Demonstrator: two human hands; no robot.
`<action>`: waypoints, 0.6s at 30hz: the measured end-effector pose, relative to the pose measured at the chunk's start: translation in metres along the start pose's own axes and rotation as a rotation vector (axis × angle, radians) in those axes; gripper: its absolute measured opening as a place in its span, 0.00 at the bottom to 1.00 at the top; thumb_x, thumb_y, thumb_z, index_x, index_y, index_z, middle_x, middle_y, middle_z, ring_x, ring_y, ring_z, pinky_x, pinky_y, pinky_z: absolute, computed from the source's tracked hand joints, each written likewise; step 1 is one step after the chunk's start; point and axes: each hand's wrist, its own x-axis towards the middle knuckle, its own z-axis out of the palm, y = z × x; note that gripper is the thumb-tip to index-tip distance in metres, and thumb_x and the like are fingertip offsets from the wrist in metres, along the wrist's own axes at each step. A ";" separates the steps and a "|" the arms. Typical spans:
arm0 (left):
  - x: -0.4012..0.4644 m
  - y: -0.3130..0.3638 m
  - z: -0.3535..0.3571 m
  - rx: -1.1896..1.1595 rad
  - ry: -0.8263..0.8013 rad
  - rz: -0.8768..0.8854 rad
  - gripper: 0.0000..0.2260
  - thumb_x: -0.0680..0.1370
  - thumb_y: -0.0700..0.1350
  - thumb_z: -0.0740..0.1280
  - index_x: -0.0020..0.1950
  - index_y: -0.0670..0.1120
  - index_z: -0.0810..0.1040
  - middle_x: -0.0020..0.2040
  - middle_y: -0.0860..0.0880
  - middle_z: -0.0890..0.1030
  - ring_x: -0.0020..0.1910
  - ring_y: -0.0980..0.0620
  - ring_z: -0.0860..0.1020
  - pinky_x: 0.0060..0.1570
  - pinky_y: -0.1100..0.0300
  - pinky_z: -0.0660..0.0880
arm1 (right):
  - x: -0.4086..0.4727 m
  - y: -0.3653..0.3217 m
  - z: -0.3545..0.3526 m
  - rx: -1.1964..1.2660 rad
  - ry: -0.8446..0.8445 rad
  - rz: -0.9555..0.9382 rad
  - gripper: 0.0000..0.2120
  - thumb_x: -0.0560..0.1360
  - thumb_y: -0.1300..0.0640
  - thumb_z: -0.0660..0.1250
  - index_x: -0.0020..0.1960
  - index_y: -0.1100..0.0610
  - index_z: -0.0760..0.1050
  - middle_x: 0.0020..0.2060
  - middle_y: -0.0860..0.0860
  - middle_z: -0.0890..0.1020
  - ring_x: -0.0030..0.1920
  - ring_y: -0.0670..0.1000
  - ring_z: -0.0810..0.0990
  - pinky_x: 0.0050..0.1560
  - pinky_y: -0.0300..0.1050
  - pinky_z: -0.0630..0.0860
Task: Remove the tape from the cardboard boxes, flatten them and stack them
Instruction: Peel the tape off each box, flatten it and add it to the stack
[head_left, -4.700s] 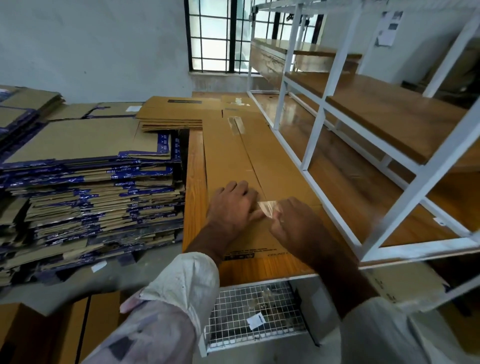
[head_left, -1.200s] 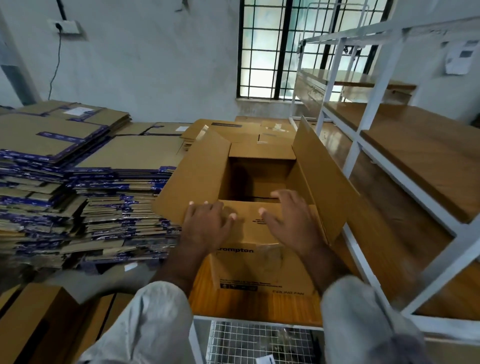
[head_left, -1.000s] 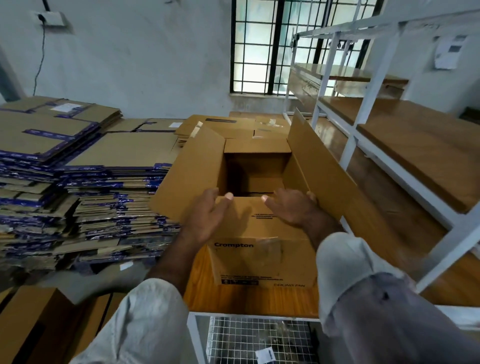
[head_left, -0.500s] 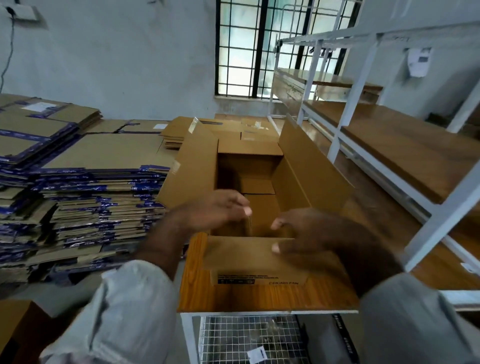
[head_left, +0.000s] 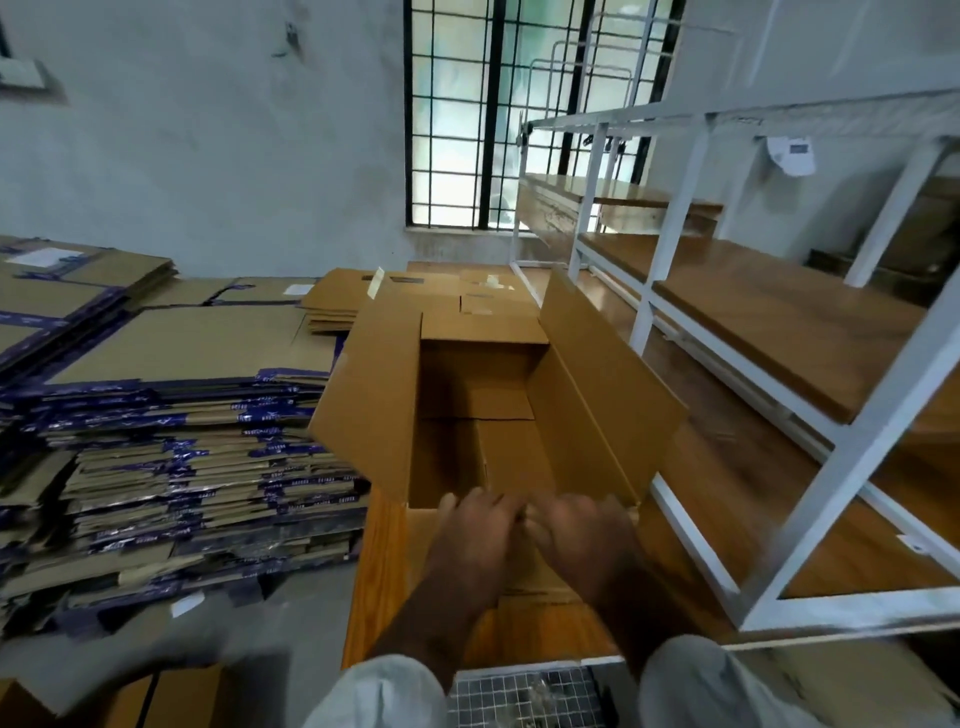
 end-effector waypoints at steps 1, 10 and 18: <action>0.000 -0.001 0.000 -0.007 -0.001 0.007 0.18 0.81 0.51 0.67 0.71 0.56 0.70 0.71 0.53 0.74 0.70 0.49 0.68 0.72 0.47 0.60 | 0.003 0.000 -0.006 0.017 -0.021 0.001 0.15 0.85 0.40 0.53 0.62 0.46 0.73 0.54 0.46 0.80 0.56 0.49 0.79 0.67 0.55 0.70; -0.015 -0.046 -0.039 -0.179 -0.065 -0.059 0.22 0.76 0.74 0.58 0.54 0.57 0.72 0.51 0.59 0.76 0.56 0.54 0.73 0.73 0.41 0.57 | 0.022 0.027 -0.092 -0.150 0.041 0.181 0.28 0.79 0.35 0.63 0.74 0.47 0.67 0.72 0.51 0.72 0.72 0.56 0.70 0.72 0.58 0.67; -0.023 -0.145 -0.066 -0.090 -0.154 -0.177 0.42 0.58 0.88 0.42 0.43 0.56 0.74 0.48 0.57 0.78 0.56 0.55 0.73 0.67 0.43 0.61 | 0.013 0.031 -0.087 -0.222 -0.391 -0.281 0.41 0.67 0.20 0.60 0.76 0.35 0.61 0.76 0.44 0.67 0.77 0.53 0.60 0.74 0.67 0.57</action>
